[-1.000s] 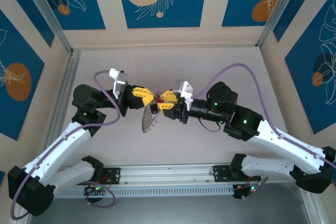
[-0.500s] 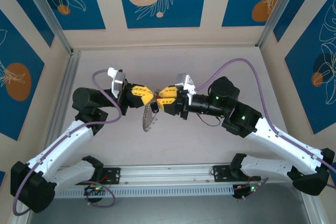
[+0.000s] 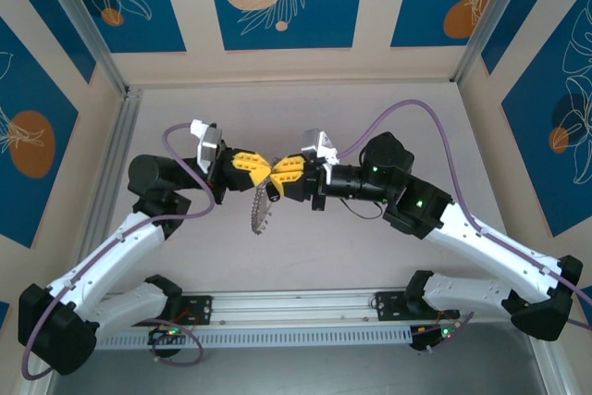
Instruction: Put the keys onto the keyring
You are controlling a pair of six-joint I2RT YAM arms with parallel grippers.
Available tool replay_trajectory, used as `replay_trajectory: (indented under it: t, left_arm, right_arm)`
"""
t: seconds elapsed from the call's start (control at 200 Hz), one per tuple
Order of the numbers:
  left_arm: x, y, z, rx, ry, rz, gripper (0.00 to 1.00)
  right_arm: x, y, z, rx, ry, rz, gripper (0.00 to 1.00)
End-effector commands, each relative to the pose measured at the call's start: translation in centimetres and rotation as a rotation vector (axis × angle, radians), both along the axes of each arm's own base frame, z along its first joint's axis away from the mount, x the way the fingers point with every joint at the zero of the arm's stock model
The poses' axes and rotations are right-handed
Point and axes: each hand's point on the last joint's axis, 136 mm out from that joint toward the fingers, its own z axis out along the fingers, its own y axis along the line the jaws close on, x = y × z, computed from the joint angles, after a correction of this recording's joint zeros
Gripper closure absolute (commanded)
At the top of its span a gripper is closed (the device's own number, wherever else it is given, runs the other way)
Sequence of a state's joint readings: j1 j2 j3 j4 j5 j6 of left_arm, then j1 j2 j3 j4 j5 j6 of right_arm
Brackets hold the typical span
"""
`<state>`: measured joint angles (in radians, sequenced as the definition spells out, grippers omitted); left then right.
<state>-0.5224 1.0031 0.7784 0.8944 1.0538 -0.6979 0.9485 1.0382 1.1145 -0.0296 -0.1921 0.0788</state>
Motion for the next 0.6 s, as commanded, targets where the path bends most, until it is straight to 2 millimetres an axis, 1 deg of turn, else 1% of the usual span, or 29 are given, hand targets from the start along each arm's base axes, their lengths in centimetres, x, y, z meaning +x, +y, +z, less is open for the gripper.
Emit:
replay_trajectory:
  t: [0.0, 0.055, 0.17, 0.26, 0.3, 0.385, 0.415, 0.435, 0.505, 0.595]
  left_arm:
    - [-1.0, 0.2, 1.6, -0.041, -0.075, -0.007, 1.0]
    - [-1.0, 0.2, 1.5, -0.038, -0.073, -0.008, 1.0]
    - [-1.0, 0.1, 1.3, -0.016, -0.064, -0.008, 1.0]
    - [-0.8, -0.1, 0.4, 0.056, -0.055, 0.015, 1.0]
    - [-0.8, 0.0, -0.3, 0.108, -0.057, 0.041, 0.93]
    - [-0.6, 0.6, -1.9, 0.242, -0.076, 0.137, 0.74]
    - [-0.6, 0.9, -2.3, 0.287, -0.088, 0.161, 0.69]
    - [-0.6, 1.0, -2.6, 0.317, -0.091, 0.175, 0.68]
    - [-0.2, 1.6, -3.1, 0.4, -0.105, 0.224, 0.66]
    - [0.0, 2.1, -3.1, 0.462, -0.134, 0.261, 0.66]
  right_arm:
    - [-0.3, -0.1, 1.9, 0.041, -0.021, 0.014, 0.93]
    - [-0.3, -0.2, 2.0, 0.038, -0.029, 0.012, 1.0]
    - [-0.4, -0.3, 1.9, 0.018, -0.042, 0.01, 1.0]
    - [-0.1, -0.7, 1.6, -0.038, -0.045, -0.011, 1.0]
    - [0.1, -0.9, 1.2, -0.085, -0.04, -0.019, 1.0]
    - [0.4, -1.5, 0.6, -0.182, -0.018, -0.023, 1.0]
    - [0.6, -1.6, 0.3, -0.214, -0.003, -0.016, 1.0]
    - [0.7, -1.7, -0.1, -0.243, 0.009, -0.009, 1.0]
    - [0.8, -1.8, -0.5, -0.309, 0.021, 0.006, 1.0]
    - [0.9, -1.8, -1.0, -0.379, 0.028, 0.022, 1.0]
